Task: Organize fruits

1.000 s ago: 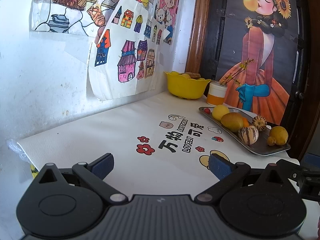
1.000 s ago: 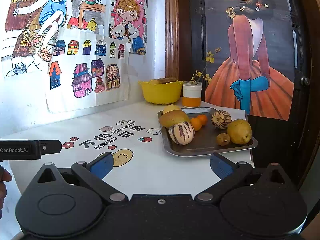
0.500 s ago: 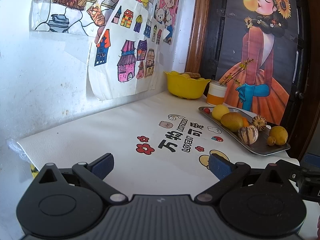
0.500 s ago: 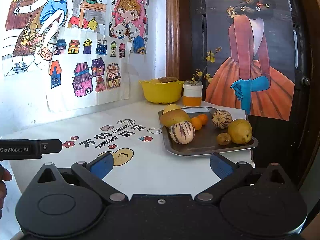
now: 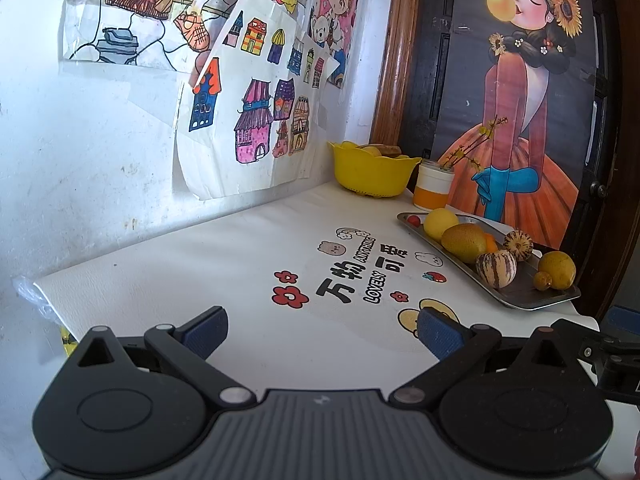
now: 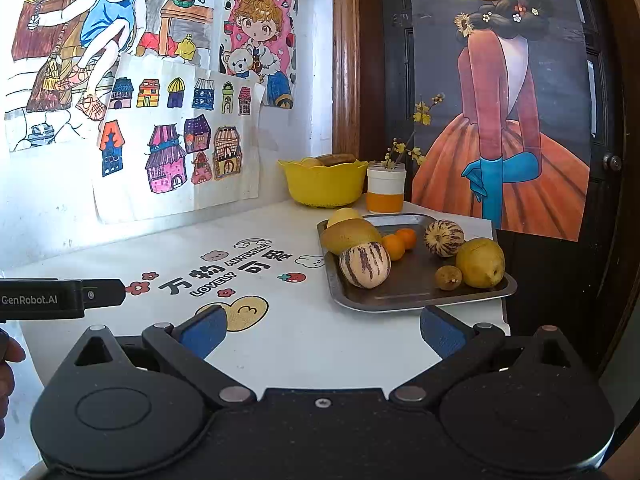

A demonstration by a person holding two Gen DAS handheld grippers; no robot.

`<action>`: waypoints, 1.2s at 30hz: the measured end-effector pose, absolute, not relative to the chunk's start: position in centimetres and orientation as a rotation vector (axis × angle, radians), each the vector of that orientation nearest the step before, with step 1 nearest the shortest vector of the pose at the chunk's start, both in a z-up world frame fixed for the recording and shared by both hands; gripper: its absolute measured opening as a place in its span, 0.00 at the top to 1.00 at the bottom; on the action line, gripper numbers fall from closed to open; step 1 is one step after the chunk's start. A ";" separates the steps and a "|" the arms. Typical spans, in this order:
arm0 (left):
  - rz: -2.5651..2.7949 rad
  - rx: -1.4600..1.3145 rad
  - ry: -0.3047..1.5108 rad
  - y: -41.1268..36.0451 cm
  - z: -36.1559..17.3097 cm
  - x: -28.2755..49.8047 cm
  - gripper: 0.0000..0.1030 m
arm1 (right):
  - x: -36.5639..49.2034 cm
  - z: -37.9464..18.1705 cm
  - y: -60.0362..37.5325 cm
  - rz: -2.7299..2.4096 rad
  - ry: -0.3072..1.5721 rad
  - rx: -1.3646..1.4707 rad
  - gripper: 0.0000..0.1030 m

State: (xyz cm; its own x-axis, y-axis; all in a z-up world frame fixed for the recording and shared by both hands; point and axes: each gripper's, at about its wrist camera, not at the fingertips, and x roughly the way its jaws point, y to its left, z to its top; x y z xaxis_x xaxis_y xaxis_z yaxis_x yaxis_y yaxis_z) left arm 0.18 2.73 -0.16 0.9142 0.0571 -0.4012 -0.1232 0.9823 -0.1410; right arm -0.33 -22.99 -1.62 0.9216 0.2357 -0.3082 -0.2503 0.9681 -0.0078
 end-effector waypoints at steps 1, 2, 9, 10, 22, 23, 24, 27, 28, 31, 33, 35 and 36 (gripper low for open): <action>0.093 -0.165 0.408 2.7 -0.2 0.2 0.00 | -0.3 -1.6 -23.0 0.250 0.311 -0.048 0.01; 0.092 -0.164 0.408 2.7 -0.2 0.2 0.00 | -0.3 -1.6 -23.0 0.250 0.310 -0.048 0.01; 0.116 -0.132 0.424 2.0 -0.3 0.1 0.00 | -0.3 -1.6 -23.0 0.249 0.311 -0.047 0.01; 0.119 -0.128 0.421 1.9 -0.2 0.1 0.00 | -0.3 -1.6 -23.0 0.249 0.311 -0.047 0.01; 0.132 -0.123 0.421 2.2 0.0 0.1 0.00 | -0.4 -1.6 -22.8 0.249 0.312 -0.048 0.01; 0.131 -0.121 0.420 2.2 0.0 0.1 0.00 | -0.4 -1.6 -22.8 0.249 0.312 -0.048 0.01; 0.130 -0.119 0.419 2.2 0.0 0.1 0.00 | -0.4 -1.6 -22.8 0.249 0.312 -0.048 0.01; 0.126 -0.114 0.418 2.2 0.0 0.0 0.00 | -0.4 -1.6 -22.8 0.249 0.312 -0.048 0.01; 0.125 -0.113 0.419 2.1 0.0 0.1 0.00 | -0.4 -1.6 -22.8 0.249 0.312 -0.048 0.01; 0.123 -0.111 0.420 2.1 0.0 0.1 0.00 | -0.4 -1.6 -22.8 0.249 0.312 -0.047 0.01; 0.123 -0.110 0.420 2.1 -0.1 0.1 0.00 | -0.4 -1.6 -22.8 0.249 0.313 -0.048 0.01; 0.123 -0.110 0.421 2.2 -0.1 0.1 0.00 | -0.4 -1.6 -22.8 0.249 0.312 -0.048 0.01; 0.124 -0.110 0.421 2.2 -0.1 0.1 0.00 | -0.4 -1.6 -22.8 0.249 0.313 -0.047 0.01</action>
State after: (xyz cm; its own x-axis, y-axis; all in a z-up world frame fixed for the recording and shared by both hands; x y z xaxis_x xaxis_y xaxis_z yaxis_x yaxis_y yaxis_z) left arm 0.12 2.17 -0.09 0.9052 0.0969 -0.4139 -0.1423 0.9865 -0.0804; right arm -0.41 -22.83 -1.60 0.9212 0.2349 -0.3101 -0.2495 0.9683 -0.0078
